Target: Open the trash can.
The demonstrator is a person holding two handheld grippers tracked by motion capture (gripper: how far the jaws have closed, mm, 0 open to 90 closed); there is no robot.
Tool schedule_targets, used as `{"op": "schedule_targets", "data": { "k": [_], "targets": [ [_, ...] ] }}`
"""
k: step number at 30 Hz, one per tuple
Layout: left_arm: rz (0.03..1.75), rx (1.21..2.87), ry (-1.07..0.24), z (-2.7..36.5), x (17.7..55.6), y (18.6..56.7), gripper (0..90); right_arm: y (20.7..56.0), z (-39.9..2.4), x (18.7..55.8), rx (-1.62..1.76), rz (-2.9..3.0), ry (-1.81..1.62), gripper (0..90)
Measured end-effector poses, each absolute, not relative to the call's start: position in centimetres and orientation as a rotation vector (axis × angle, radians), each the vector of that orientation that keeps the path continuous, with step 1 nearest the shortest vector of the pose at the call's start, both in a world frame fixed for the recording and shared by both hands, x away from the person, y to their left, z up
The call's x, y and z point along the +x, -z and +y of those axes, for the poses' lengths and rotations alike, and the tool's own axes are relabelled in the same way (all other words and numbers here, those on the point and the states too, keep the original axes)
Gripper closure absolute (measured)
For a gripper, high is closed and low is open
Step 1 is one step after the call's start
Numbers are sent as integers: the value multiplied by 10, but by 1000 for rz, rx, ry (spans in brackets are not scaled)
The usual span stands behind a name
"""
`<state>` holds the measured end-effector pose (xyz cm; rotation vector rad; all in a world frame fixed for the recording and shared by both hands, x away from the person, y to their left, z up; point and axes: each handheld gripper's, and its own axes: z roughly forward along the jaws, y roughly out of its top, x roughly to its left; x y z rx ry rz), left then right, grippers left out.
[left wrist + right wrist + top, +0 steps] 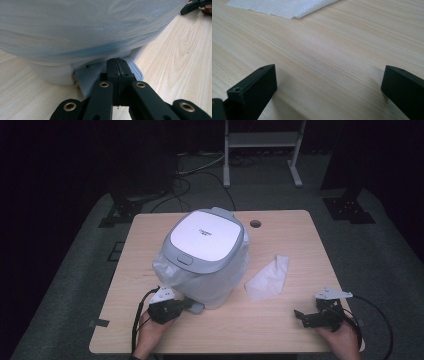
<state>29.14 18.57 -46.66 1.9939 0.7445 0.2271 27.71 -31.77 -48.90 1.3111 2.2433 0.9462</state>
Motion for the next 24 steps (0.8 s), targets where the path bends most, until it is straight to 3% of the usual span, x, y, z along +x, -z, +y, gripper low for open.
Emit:
{"op": "schedule_targets", "data": {
  "k": [24],
  "targets": [
    [760,2002,-203,185,293,470,900,489,-318,277,1311,2243,-947,0]
  ]
}}
